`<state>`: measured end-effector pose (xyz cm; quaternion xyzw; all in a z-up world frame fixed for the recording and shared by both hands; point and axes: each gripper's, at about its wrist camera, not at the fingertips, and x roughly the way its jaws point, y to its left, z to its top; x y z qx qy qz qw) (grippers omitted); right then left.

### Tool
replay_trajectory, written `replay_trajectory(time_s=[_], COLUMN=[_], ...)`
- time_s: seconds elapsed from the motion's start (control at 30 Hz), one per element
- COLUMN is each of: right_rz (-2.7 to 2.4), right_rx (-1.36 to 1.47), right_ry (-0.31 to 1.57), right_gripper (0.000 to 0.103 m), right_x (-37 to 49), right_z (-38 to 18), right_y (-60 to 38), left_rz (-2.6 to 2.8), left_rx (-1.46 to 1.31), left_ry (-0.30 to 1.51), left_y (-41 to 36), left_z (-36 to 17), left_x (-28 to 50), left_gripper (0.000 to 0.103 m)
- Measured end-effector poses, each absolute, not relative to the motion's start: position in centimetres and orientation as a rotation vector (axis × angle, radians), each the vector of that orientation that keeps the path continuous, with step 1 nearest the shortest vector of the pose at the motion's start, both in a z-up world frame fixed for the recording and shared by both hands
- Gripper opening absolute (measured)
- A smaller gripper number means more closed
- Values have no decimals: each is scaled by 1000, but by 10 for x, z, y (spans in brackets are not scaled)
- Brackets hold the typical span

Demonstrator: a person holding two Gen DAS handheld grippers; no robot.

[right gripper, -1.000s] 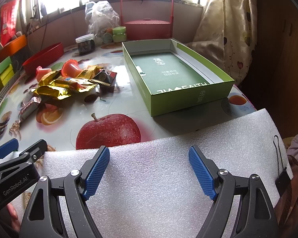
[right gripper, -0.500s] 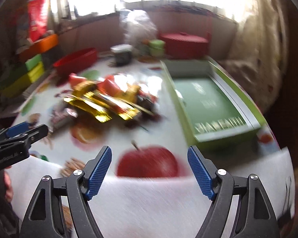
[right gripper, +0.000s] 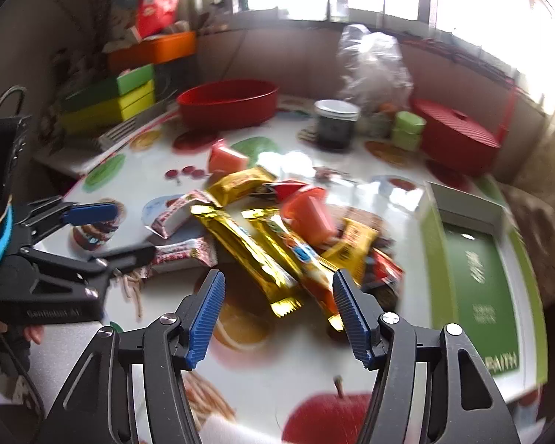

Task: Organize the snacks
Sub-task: 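Grasp a red-and-white candy pack with the left tool while the right tool grasps a gold bar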

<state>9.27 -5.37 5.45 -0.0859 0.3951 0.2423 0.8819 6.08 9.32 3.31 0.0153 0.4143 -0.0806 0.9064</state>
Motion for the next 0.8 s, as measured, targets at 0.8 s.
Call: replay_trajectory(time_s=[0.8], right_rz=[618], right_rx=[-239], right_ry=[952], right_gripper=[32], right_x=[130], right_z=[18], right_y=[-23], left_rz=[-248], left_rx=[106], left_ry=[926], left_y=[80], left_z=[10], left_x=[83], left_gripper=[57])
